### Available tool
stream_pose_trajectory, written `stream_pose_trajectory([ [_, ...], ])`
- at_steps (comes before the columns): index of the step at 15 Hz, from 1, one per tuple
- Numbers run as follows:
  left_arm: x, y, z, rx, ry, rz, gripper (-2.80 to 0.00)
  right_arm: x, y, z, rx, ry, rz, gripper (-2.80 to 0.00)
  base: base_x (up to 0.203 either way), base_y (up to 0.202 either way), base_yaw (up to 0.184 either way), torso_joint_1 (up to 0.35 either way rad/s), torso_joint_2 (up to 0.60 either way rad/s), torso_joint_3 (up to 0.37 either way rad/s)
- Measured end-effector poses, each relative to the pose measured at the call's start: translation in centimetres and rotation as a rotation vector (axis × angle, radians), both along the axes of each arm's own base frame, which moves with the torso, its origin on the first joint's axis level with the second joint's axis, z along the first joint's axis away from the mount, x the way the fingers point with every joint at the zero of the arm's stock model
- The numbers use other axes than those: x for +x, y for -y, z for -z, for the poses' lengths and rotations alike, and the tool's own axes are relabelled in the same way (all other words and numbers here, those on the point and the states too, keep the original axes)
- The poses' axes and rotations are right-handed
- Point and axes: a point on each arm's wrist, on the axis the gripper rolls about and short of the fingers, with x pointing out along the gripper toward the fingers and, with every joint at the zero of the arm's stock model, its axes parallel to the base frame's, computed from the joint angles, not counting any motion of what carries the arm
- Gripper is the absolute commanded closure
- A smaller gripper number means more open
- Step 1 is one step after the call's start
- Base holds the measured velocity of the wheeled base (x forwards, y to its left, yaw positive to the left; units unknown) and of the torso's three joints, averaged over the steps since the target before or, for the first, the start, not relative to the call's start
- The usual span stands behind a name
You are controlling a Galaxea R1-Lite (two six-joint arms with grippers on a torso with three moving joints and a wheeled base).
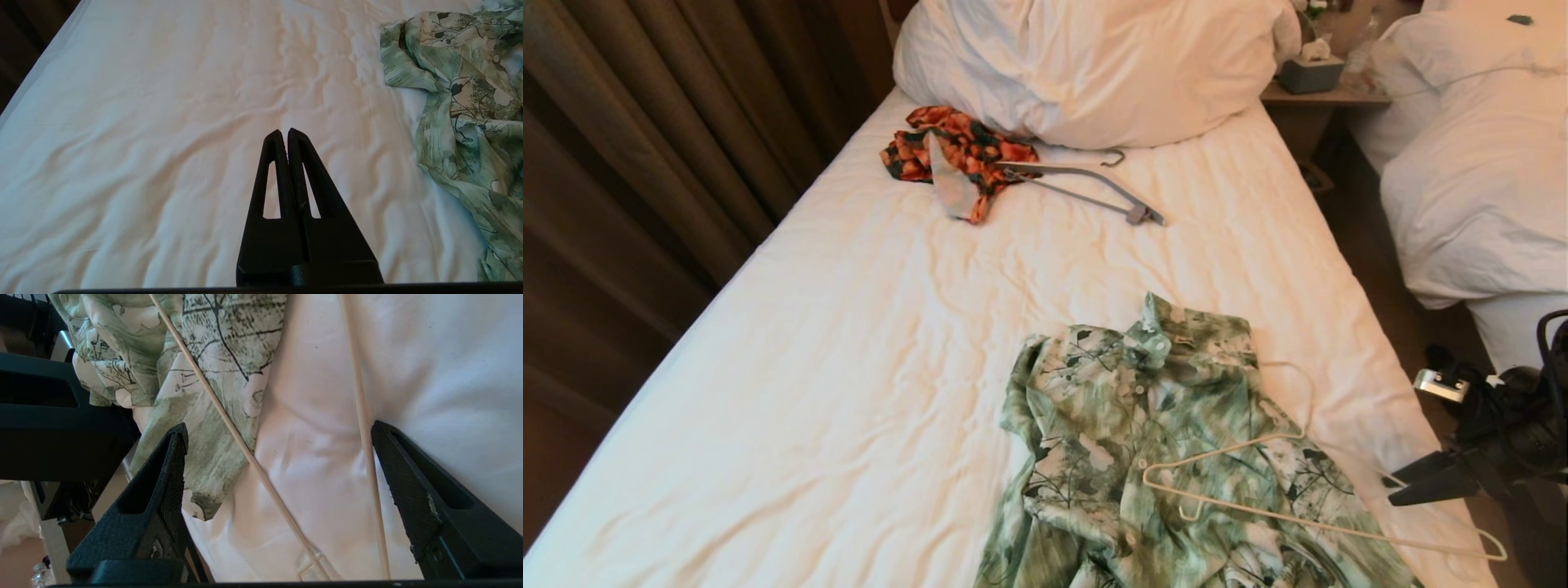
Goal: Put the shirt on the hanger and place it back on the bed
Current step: Lift the shirt and hanger
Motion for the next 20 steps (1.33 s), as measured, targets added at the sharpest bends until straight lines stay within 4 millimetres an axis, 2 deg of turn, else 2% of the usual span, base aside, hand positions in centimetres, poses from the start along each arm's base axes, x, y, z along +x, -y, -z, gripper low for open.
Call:
stream_pose_trajectory([
  [3, 0.0, 0.0, 0.0, 0.0, 0.001, 0.0, 0.0, 0.7, -0.9, 0.9, 0.007, -0.012, -0.036, -2.8, 0.0, 0.0, 0.0, 0.0, 0.0, 0.0],
  [9, 0.0, 0.0, 0.0, 0.0, 0.0, 0.0, 0.0, 1.8, -3.9, 1.4, 0.046, -0.017, -0.109, -2.8, 0.0, 0.0, 0.0, 0.0, 0.0, 0.0],
  [13, 0.0, 0.0, 0.0, 0.0, 0.001, 0.0, 0.0, 1.9, -4.4, 1.5, 0.067, -0.021, -0.114, -2.8, 0.0, 0.0, 0.0, 0.0, 0.0, 0.0],
  [14, 0.0, 0.0, 0.0, 0.0, 0.0, 0.0, 0.0, 1.9, -4.4, 1.5, 0.066, -0.021, -0.113, 0.0, 0.0, 0.0, 0.0, 0.0, 0.0, 0.0],
  [20, 0.0, 0.0, 0.0, 0.0, 0.0, 0.0, 0.0, 2.0, -4.4, 1.7, 0.064, -0.014, -0.111, 0.0, 0.0, 0.0, 0.0, 0.0, 0.0, 0.0],
])
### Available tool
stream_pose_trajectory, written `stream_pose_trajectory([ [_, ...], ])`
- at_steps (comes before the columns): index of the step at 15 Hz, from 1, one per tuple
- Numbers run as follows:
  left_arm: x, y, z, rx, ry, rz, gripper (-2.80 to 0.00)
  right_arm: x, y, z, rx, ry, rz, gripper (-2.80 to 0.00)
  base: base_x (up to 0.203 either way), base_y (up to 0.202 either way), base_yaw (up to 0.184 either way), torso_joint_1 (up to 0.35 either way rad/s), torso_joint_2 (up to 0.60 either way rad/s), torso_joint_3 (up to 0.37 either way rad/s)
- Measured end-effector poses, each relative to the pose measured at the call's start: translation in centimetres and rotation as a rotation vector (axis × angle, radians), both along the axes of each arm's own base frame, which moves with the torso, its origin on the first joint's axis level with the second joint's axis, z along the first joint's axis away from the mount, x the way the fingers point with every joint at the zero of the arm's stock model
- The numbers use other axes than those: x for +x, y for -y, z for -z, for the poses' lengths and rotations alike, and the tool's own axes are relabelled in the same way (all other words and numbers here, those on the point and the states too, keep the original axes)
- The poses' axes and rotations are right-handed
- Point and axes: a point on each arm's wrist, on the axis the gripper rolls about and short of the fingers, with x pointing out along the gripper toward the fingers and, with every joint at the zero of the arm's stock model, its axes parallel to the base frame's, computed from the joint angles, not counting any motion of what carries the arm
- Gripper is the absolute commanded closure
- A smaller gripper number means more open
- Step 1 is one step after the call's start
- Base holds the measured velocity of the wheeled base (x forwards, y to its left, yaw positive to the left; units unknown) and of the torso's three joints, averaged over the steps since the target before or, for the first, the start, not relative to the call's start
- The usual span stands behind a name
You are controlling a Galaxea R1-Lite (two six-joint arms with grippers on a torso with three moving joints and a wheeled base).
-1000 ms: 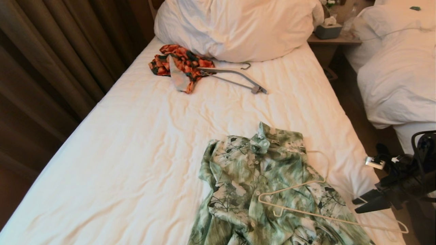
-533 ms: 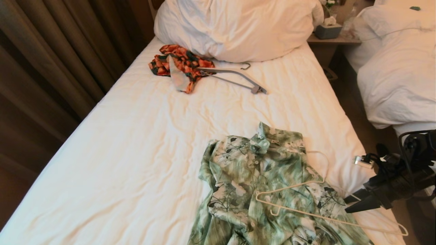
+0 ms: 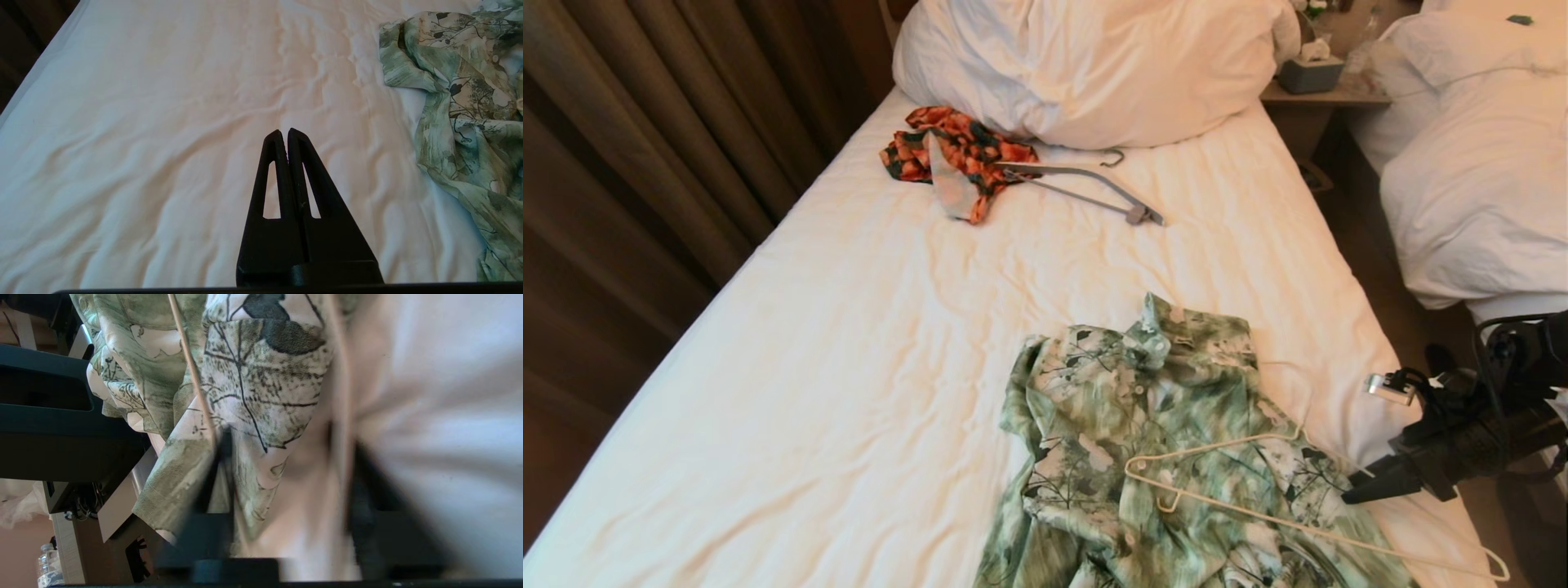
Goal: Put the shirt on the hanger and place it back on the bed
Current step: Lift the shirt and hanger
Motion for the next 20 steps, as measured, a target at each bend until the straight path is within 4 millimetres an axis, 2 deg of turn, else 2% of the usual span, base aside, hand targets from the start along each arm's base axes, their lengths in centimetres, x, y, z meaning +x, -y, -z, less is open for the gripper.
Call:
stream_pose_trajectory([
  [3, 0.0, 0.0, 0.0, 0.0, 0.0, 0.0, 0.0, -0.1, 0.0, -0.2, 0.002, 0.001, 0.002, 0.0, 0.0, 0.0, 0.0, 0.0, 0.0, 0.0],
  [6, 0.0, 0.0, 0.0, 0.0, 0.0, 0.0, 0.0, -0.7, 0.2, -1.5, 0.014, 0.036, 0.015, 0.0, 0.0, 0.0, 0.0, 0.0, 0.0, 0.0],
  [20, 0.0, 0.0, 0.0, 0.0, 0.0, 0.0, 0.0, -9.0, 0.6, -13.3, -0.098, 0.378, 0.111, 0.0, 0.0, 0.0, 0.0, 0.0, 0.0, 0.0],
])
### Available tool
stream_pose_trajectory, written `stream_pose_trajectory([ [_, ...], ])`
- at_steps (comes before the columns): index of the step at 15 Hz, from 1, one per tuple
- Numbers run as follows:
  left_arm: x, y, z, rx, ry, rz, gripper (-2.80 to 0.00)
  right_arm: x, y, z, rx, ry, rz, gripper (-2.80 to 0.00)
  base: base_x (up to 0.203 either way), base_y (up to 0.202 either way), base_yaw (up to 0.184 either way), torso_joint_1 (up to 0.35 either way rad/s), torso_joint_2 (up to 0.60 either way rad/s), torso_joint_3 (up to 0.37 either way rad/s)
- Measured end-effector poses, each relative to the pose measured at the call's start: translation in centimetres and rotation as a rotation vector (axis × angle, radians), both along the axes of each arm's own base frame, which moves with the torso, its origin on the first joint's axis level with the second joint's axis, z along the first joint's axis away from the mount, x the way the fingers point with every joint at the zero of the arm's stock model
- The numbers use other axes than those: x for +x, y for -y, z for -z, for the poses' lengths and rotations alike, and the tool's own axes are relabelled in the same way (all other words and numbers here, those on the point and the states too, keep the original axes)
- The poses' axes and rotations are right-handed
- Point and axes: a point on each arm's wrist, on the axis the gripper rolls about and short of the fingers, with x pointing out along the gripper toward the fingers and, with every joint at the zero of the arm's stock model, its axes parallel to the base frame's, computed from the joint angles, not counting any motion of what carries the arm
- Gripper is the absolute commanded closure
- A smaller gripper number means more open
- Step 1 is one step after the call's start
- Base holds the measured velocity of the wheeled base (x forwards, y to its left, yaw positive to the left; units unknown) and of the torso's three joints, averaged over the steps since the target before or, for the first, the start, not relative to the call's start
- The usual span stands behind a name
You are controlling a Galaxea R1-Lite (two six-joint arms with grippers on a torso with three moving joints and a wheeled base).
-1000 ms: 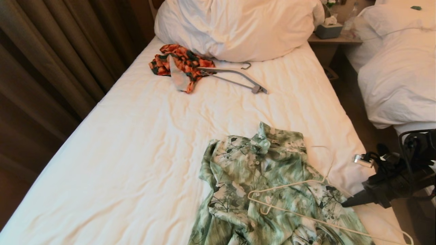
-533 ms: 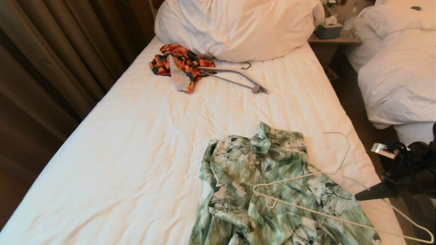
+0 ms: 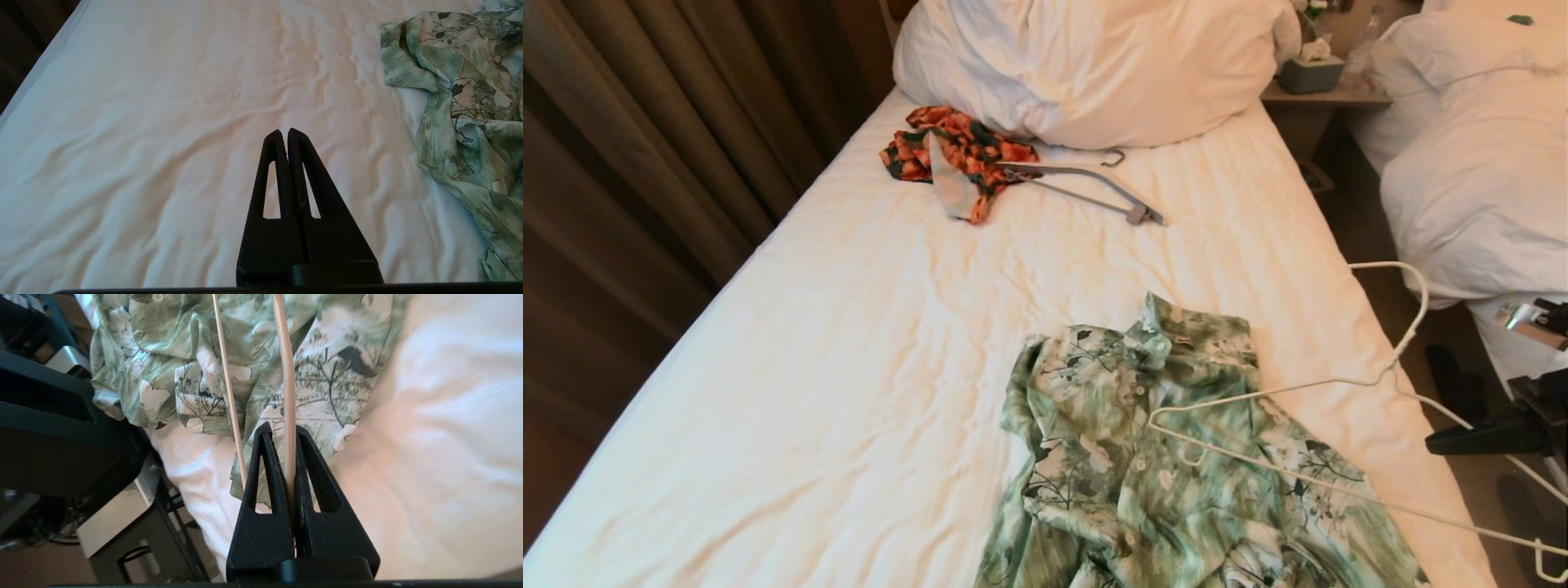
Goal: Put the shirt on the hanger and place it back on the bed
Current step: Lift the shirt and hanger
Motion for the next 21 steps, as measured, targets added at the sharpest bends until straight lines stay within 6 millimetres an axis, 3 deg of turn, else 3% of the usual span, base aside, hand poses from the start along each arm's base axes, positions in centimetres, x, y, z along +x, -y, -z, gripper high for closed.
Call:
stream_pose_trajectory([
  [7, 0.0, 0.0, 0.0, 0.0, 0.0, 0.0, 0.0, -2.9, -0.8, -4.7, -0.071, 0.19, 0.013, 0.0, 0.0, 0.0, 0.0, 0.0, 0.0, 0.0],
  [14, 0.0, 0.0, 0.0, 0.027, 0.0, -0.001, 0.0, -4.1, 1.3, -5.9, -0.078, 0.297, 0.114, 0.0, 0.0, 0.0, 0.0, 0.0, 0.0, 0.0],
  [18, -0.2, 0.2, -3.1, 0.056, 0.028, 0.084, 0.0, -4.5, 2.6, -6.2, -0.008, 0.327, 0.172, 0.0, 0.0, 0.0, 0.0, 0.0, 0.0, 0.0],
  [21, 1.9, 0.5, -6.0, 0.042, -0.06, 0.215, 0.0, -4.8, 3.2, -6.3, 0.024, 0.329, 0.204, 0.0, 0.0, 0.0, 0.0, 0.0, 0.0, 0.0],
])
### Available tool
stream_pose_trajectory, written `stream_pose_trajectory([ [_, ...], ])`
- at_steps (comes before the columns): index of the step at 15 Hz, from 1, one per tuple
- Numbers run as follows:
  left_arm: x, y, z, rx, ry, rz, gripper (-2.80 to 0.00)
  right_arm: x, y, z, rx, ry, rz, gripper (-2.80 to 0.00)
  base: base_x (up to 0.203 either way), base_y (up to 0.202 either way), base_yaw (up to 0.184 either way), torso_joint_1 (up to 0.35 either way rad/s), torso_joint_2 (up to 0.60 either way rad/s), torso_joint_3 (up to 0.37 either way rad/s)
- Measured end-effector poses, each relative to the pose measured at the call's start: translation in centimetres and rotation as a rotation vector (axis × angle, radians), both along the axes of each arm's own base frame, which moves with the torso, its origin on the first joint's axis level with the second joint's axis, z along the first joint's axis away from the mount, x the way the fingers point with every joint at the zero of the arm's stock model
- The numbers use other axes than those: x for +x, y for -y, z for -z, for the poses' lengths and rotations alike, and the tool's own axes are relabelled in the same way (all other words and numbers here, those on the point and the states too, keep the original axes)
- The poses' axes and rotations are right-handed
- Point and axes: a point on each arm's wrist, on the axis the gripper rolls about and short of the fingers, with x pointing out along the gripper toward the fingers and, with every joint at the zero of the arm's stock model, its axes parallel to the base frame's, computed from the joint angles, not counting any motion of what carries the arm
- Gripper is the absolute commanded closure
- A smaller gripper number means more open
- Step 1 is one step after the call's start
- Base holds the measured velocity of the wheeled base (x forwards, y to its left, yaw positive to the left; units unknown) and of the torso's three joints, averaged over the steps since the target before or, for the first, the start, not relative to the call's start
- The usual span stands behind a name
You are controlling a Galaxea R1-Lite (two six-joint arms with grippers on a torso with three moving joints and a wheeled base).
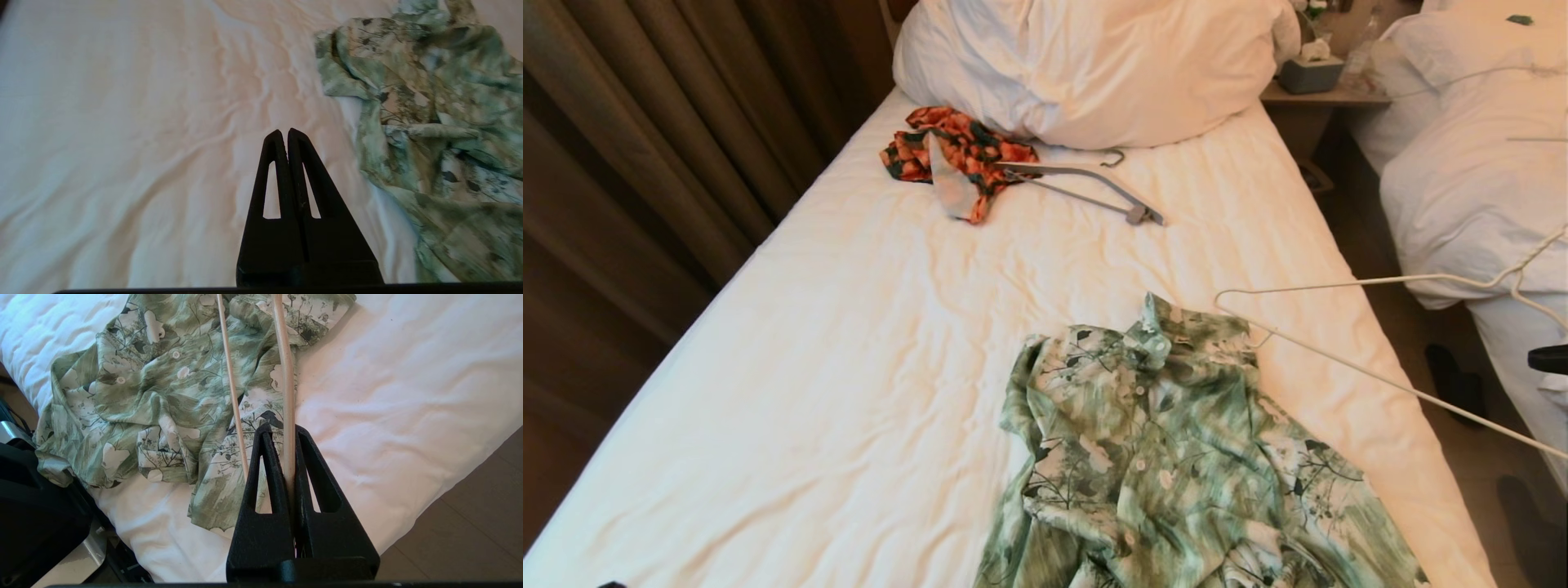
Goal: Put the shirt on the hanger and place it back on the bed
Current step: Lift the shirt and hanger
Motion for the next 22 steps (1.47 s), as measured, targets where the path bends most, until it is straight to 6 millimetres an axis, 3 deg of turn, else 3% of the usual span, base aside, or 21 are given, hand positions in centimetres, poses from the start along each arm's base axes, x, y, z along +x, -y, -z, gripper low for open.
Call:
stream_pose_trajectory([
  [5, 8.4, 0.9, -3.0, -0.073, -0.195, 0.183, 0.0, -0.6, 0.0, -0.4, -0.001, 0.01, 0.017, 0.0, 0.0, 0.0, 0.0, 0.0, 0.0, 0.0],
  [8, 14.6, 3.5, -2.8, -0.098, -0.294, 0.281, 0.0, -0.7, 0.0, -1.2, 0.053, 0.018, 0.024, 0.0, 0.0, 0.0, 0.0, 0.0, 0.0, 0.0],
  [11, 19.1, 8.5, -1.9, -0.096, -0.315, 0.389, 0.0, -0.8, 0.1, -1.6, 0.069, 0.034, 0.027, 0.0, 0.0, 0.0, 0.0, 0.0, 0.0, 0.0],
  [13, 20.9, 12.5, -1.6, -0.082, -0.308, 0.455, 0.0, -0.7, 0.2, -1.9, 0.066, 0.041, 0.03, 0.0, 0.0, 0.0, 0.0, 0.0, 0.0, 0.0],
  [18, 22.6, 23.0, -0.7, -0.026, -0.279, 0.533, 0.0, 0.3, 1.6, -1.7, 0.071, 0.034, 0.053, 0.0, 0.0, 0.0, 0.0, 0.0, 0.0, 0.0],
  [21, 24.4, 26.9, 0.0, -0.022, -0.248, 0.534, 0.0, 0.8, 2.2, -1.3, 0.079, 0.022, 0.063, 0.0, 0.0, 0.0, 0.0, 0.0, 0.0, 0.0],
  [22, 24.9, 27.7, 0.2, -0.02, -0.238, 0.524, -2.8, 1.0, 2.4, -1.3, 0.081, 0.019, 0.065, 0.0, 0.0, 0.0, 0.0, 0.0, 0.0, 0.0],
])
